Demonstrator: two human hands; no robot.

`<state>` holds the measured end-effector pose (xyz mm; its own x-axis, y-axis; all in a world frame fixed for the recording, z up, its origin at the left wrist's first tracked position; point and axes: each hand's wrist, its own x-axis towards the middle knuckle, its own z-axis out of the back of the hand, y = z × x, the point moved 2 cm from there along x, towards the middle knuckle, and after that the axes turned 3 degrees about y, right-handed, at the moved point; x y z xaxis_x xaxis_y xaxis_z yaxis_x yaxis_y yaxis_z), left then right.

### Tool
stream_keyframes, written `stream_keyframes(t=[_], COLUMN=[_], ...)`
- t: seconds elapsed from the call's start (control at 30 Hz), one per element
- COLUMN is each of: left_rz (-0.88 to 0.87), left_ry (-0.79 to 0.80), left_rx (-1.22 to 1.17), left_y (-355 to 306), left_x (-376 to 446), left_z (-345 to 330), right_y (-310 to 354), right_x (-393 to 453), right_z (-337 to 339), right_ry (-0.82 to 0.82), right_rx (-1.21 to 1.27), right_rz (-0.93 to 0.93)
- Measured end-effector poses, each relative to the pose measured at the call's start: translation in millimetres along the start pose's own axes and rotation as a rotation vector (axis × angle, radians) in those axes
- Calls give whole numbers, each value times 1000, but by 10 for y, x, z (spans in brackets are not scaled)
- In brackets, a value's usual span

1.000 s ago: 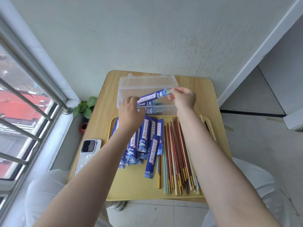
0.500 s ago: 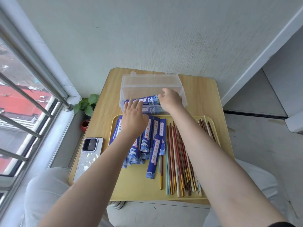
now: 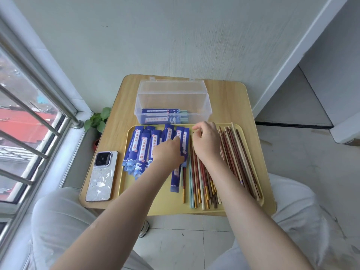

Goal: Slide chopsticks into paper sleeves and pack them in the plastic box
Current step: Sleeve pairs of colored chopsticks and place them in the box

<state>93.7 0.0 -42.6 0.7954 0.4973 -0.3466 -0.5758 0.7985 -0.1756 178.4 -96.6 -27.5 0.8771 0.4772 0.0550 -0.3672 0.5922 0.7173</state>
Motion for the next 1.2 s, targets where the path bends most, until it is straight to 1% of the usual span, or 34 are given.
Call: stream_keyframes(t=[0.13, 0.2, 0.27, 0.33, 0.4, 0.47, 0.5, 0.57, 0.6, 0.63, 0.67, 0.7, 0.73, 0.77, 0.8, 0.83, 0.9, 0.93, 0.97, 1.03, 1.07, 1.1, 1.13, 1.2], left_rz=[28, 48, 68, 116, 198, 264, 289, 329, 345, 348, 322, 251, 139, 7, -107, -193, -283, -294, -284, -219, -182, -135, -76, 53], left_ry=[-14, -34, -99, -175, -233, -309, -344, -351, -331, -340, -388, -453, -511, -520, -464, -361, -148, -97, -74, -54, -47, -37, -22, 28], left_rx=[39, -48, -262, -600, -978, -1259, -1362, -1514, -1536, -1470, -1294, -1076, -890, -781, -729, -704, -632, -591, -590, -708, -780, -862, -979, -1262], left_y=[-68, -62, -4, 98, 195, 252, 273, 326, 350, 371, 394, 400, 390, 350, 293, 215, 73, 31, 16, 47, 79, 111, 144, 173], left_x=[-67, -88, -98, -104, -142, -211, -248, -304, -315, -332, -352, -388, -413, -442, -458, -479, -490, -484, -483, -496, -504, -516, -534, -569], left_z=[-24, -32, -20, 45, 135, 228, 265, 269, 244, 218, 200, 191, 180, 174, 173, 181, 151, 130, 106, 68, 37, 4, -40, -130], right_y=[-122, -149, -145, -121, -100, -93, -94, -107, -126, -148, -165, -187, -196, -196, -183, -160, -91, -53, -37, -44, -68, -92, -116, -134], right_x=[-222, -312, -386, -433, -468, -495, -501, -504, -492, -477, -461, -450, -441, -440, -439, -444, -457, -461, -470, -481, -498, -521, -550, -621], right_z=[12, 10, 24, 36, 62, 105, 130, 185, 210, 239, 266, 287, 301, 310, 316, 314, 297, 290, 285, 286, 285, 285, 271, 184], right_ry=[306, 369, 387, 431, 525, 613, 619, 528, 446, 358, 288, 251, 244, 261, 285, 309, 340, 339, 326, 281, 259, 245, 253, 327], right_rx=[-4, -6, 42, 139, 244, 399, 503, 659, 693, 706, 700, 687, 674, 659, 641, 630, 619, 614, 617, 617, 571, 462, 291, -119], right_rz=[-85, -97, -113, -141, -160, -210, -243, -288, -308, -327, -341, -350, -357, -363, -367, -369, -363, -357, -350, -330, -315, -286, -236, -122])
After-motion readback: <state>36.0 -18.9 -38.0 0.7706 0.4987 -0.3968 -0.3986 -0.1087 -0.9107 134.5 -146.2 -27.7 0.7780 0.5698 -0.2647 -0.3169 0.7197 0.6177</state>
